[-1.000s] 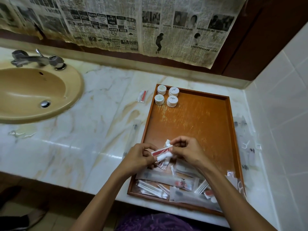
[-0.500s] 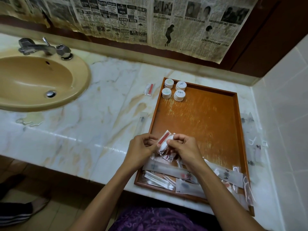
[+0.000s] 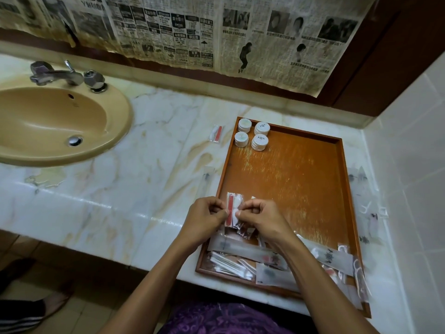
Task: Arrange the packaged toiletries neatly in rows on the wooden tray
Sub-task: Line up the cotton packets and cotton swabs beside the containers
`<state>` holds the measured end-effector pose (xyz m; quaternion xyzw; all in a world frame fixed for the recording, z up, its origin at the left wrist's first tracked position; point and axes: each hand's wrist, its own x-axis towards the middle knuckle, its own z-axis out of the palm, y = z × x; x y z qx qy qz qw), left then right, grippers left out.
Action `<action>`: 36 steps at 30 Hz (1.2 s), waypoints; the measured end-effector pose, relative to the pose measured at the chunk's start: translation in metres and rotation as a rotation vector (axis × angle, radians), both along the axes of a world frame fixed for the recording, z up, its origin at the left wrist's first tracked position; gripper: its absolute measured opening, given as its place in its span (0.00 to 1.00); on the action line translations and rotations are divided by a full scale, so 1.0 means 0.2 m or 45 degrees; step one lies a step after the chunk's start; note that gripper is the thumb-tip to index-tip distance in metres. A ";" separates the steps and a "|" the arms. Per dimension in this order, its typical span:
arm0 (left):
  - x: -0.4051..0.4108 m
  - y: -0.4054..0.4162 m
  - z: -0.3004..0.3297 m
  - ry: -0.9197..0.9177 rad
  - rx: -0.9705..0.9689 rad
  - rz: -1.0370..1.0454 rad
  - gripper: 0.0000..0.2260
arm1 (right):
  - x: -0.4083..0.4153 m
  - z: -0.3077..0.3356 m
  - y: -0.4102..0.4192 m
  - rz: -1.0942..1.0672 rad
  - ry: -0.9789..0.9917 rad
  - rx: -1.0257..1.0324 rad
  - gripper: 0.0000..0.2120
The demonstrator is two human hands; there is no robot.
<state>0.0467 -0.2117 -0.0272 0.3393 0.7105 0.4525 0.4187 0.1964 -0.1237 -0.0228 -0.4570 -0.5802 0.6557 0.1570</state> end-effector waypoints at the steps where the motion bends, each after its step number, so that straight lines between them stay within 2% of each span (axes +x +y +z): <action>1: 0.00 0.00 -0.01 -0.013 -0.009 -0.005 0.01 | 0.00 0.00 0.01 0.006 -0.017 -0.009 0.05; 5: 0.00 0.04 -0.02 -0.077 -0.022 0.011 0.02 | 0.00 0.00 0.04 -0.043 0.017 -0.009 0.08; 11: -0.03 0.13 -0.02 -0.281 -0.016 0.102 0.00 | -0.02 0.01 0.09 0.028 0.069 0.213 0.20; 18: -0.07 0.23 -0.01 -0.272 -0.012 0.066 0.02 | -0.03 0.02 0.21 0.120 0.034 0.244 0.14; 23: -0.10 0.39 0.02 -0.016 -0.020 0.111 0.07 | -0.10 -0.02 0.38 -0.035 -0.047 0.360 0.13; 26: -0.14 0.50 0.03 0.296 0.000 0.147 0.08 | -0.17 -0.07 0.49 -0.061 -0.166 0.466 0.11; 30: -0.19 0.58 0.01 0.634 -0.027 0.091 0.07 | -0.24 -0.13 0.57 0.133 -0.523 0.870 0.04; 33: -0.21 0.60 -0.03 0.722 -0.064 0.078 0.09 | -0.26 -0.17 0.59 0.238 -0.663 1.055 0.05; 36: -0.22 0.60 -0.06 0.750 0.018 0.103 0.09 | -0.25 -0.19 0.61 0.195 -0.632 1.119 0.11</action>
